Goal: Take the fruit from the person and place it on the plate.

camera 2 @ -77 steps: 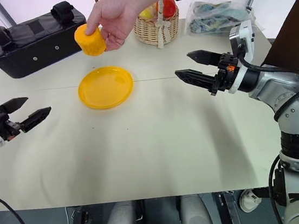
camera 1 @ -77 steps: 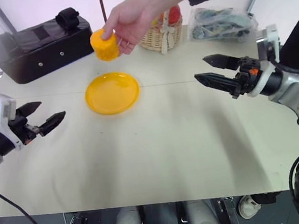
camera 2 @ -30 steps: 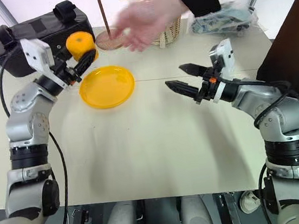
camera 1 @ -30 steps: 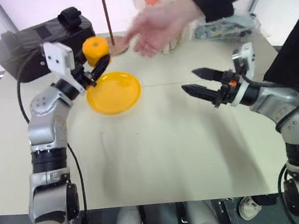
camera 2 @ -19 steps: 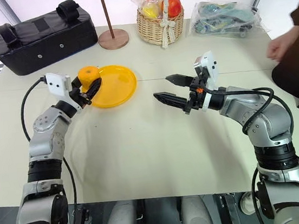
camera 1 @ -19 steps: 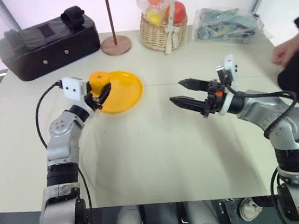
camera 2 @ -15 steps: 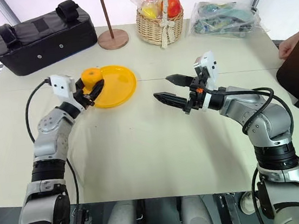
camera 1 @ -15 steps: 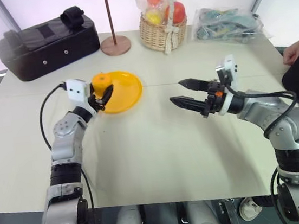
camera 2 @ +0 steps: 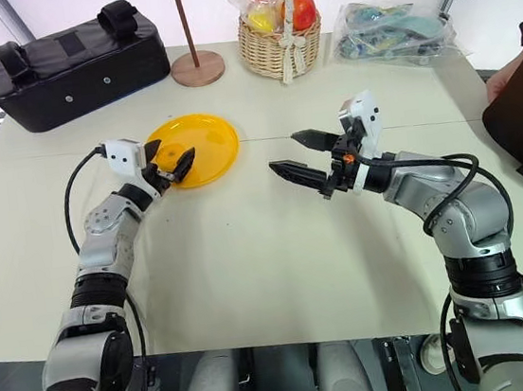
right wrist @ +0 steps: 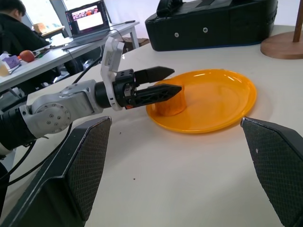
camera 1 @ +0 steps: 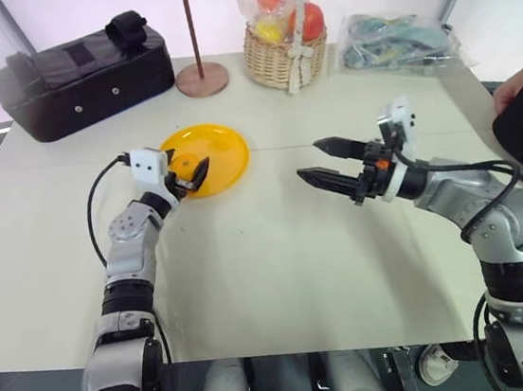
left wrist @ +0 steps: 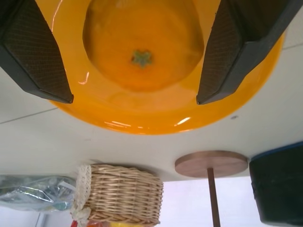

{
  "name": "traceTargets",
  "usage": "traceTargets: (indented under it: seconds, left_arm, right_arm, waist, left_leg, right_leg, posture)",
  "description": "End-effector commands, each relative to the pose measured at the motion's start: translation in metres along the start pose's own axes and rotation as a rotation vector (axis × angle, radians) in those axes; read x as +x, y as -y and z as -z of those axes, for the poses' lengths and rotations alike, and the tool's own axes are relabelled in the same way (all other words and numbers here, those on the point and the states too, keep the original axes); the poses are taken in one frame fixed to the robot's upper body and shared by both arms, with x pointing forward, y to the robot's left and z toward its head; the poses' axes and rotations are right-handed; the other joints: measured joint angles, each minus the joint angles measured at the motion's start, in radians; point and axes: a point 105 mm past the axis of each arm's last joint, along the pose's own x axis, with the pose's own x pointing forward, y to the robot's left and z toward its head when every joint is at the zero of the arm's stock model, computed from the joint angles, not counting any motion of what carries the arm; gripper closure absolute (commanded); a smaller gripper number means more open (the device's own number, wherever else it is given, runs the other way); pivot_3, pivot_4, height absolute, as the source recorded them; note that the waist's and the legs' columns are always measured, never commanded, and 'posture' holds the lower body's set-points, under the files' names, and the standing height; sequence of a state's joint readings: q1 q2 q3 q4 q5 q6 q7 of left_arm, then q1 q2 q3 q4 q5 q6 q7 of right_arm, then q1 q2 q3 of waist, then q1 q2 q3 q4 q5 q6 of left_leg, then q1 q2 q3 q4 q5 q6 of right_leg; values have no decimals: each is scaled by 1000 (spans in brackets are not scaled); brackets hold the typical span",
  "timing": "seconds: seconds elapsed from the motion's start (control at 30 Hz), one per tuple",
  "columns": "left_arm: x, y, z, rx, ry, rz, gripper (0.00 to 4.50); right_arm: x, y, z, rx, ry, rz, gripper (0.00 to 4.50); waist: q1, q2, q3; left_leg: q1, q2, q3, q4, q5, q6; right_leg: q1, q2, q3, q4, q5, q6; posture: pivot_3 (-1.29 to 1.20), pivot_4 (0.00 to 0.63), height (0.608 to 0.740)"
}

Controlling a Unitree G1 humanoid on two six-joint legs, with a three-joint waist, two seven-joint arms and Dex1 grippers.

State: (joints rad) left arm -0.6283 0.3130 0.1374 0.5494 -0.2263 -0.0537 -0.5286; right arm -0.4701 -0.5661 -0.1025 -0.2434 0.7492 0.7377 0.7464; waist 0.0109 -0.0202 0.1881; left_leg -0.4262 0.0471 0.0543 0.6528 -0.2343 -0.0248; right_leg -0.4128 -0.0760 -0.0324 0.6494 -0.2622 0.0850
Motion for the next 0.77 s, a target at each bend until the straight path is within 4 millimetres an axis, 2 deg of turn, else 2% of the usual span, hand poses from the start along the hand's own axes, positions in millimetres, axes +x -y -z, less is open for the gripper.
traceTargets:
  seconds: [0.03,0.17,0.27,0.33,0.5,0.67,0.77]
  left_arm:
    - [-1,-14,-46,45,101,3,44]
    - [-20,-20,-89,33,149,71,44]
    - [-40,-23,-103,63,111,96,44]
    - [-57,-31,-103,83,50,86,44]
    - [-103,-46,-93,91,-89,57,44]
    - [-133,-60,-81,94,-167,-35,44]
    - [-141,-61,-80,73,-162,-68,44]
  right_arm:
    - [-3,-4,-13,-50,35,-6,0]
    - [-8,5,-16,-65,33,26,0]
    - [-10,31,-23,-110,73,160,0]
    - [-10,46,-29,-114,101,228,0]
    - [-12,49,-28,-135,75,197,0]
    - [-12,53,-21,-142,33,181,0]
    - [-12,54,-16,-135,22,178,0]
  waist:
    - [-3,0,0]
    - [-5,0,0]
    - [-8,0,0]
    - [-15,1,0]
    - [-26,0,0]
    - [-20,0,0]
    - [-21,0,0]
  left_leg:
    - [0,0,0,0,0,0]
    - [0,0,-1,0,0,0]
    - [0,0,-1,-1,0,0]
    - [1,0,0,-1,0,0]
    - [0,1,0,-3,0,0]
    - [0,1,0,-3,0,0]
    - [1,0,0,-3,0,0]
  right_leg:
    - [0,0,0,0,0,0]
    - [0,0,0,0,0,0]
    - [0,0,0,0,0,0]
    - [0,0,0,0,0,0]
    - [-1,0,0,0,0,0]
    - [-1,-1,0,0,0,0]
    - [-1,-1,0,0,0,-1]
  posture:
    - [0,150,740]
    - [0,150,740]
    - [0,150,740]
    - [0,150,740]
    - [0,150,740]
    - [0,150,740]
    - [0,150,740]
